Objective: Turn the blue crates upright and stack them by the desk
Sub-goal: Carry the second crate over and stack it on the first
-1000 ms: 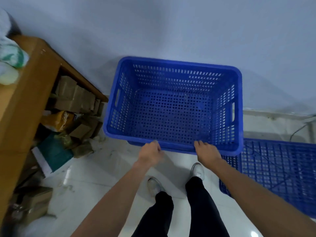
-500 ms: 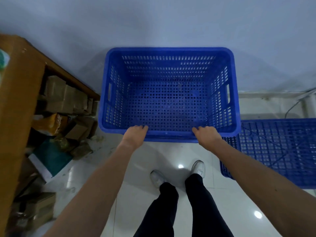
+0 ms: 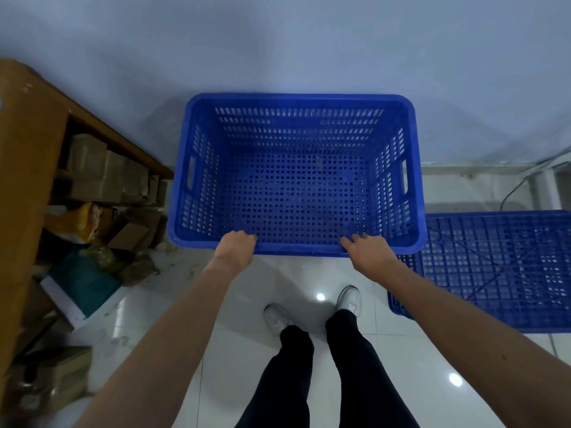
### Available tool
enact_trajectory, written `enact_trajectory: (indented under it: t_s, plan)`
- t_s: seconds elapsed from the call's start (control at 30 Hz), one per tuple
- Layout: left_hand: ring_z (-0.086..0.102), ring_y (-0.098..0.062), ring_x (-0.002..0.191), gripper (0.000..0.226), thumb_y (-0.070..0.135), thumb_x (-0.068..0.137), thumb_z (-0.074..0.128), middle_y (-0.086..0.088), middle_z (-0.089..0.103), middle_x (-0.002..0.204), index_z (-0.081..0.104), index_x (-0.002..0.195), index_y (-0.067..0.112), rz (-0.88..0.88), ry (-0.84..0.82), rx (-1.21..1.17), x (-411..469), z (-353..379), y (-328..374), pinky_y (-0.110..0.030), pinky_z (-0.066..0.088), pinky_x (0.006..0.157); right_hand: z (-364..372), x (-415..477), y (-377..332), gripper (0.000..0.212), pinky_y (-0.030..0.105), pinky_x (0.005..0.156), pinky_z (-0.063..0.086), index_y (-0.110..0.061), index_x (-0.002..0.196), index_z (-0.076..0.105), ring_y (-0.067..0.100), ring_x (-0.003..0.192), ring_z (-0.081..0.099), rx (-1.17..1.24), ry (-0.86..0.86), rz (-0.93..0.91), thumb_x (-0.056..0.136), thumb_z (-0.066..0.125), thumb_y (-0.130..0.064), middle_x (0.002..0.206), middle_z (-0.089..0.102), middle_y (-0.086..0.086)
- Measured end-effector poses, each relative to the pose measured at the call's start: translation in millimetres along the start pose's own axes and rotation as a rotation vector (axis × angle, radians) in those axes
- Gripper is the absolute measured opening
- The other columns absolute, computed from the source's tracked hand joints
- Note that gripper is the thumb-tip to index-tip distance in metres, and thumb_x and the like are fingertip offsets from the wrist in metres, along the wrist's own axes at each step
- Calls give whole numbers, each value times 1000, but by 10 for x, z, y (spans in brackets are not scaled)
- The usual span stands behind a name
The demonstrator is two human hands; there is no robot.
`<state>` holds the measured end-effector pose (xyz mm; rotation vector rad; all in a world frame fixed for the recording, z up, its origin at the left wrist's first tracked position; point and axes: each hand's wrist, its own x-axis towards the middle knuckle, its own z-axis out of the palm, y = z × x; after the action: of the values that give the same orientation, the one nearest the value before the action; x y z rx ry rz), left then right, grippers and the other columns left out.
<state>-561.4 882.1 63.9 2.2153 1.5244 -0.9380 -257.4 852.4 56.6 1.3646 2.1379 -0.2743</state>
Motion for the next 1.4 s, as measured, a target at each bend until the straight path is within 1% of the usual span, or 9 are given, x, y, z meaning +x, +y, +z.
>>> enact_trajectory:
  t_s: [0.4,0.6,0.73,0.83,0.93,1.03,1.13,1.2,1.4]
  plan:
    - [63,-30,100,35,6,94,49,-11,63,111,49,128,11,51,47,42,266,5,-39,-40,52,84,44,163,227,62,33,59,38,-17,151,20,23,87,66,-91,15,2,97,49,-15,114,62,7]
    - [64,-29,95,32,3,93,47,-11,64,107,50,124,9,-23,40,-6,224,8,44,-39,52,80,30,154,231,67,33,59,38,-16,153,17,24,89,64,-97,-24,-8,95,52,-13,118,60,8]
    - [62,-28,102,35,5,91,52,-10,61,114,49,125,9,-80,42,-18,198,26,115,-38,51,86,24,145,224,66,33,58,38,-13,152,19,24,89,66,-98,-38,-12,94,52,-12,117,61,8]
    - [60,-28,108,44,7,91,54,-11,59,121,42,133,7,-87,56,23,164,41,173,-38,48,91,30,145,255,64,34,56,37,-9,151,18,23,76,62,-99,-47,-40,95,49,-10,115,60,8]
    - [62,-28,106,49,7,93,53,-11,60,121,38,139,6,-40,44,73,175,8,160,-37,50,86,66,162,358,63,35,54,38,-7,152,14,23,63,48,-104,-44,-89,96,44,-7,114,60,8]
    - [62,-28,102,46,7,91,54,-11,60,117,42,136,8,23,-10,0,200,-35,49,-37,50,81,78,185,412,63,35,54,39,-7,153,12,24,64,49,-90,-47,-120,97,41,-7,117,58,9]
    - [59,-26,107,50,6,87,56,-6,58,119,45,135,15,22,-68,-189,183,-15,-104,-37,48,89,98,156,375,60,35,56,39,-10,149,20,24,74,57,-14,-30,-83,95,45,-7,121,53,10]
    - [56,-26,112,58,5,85,57,-4,55,125,42,139,21,4,-78,-258,141,12,-181,-38,48,95,111,142,343,57,34,56,38,-11,145,25,23,75,51,30,-16,-46,94,49,-8,121,50,11]
    - [53,-27,115,54,8,82,60,-7,50,122,40,131,18,-124,1,-124,112,112,-126,-41,44,98,205,189,380,58,34,53,40,-15,142,24,23,75,50,31,-2,-68,92,52,-7,124,45,12]
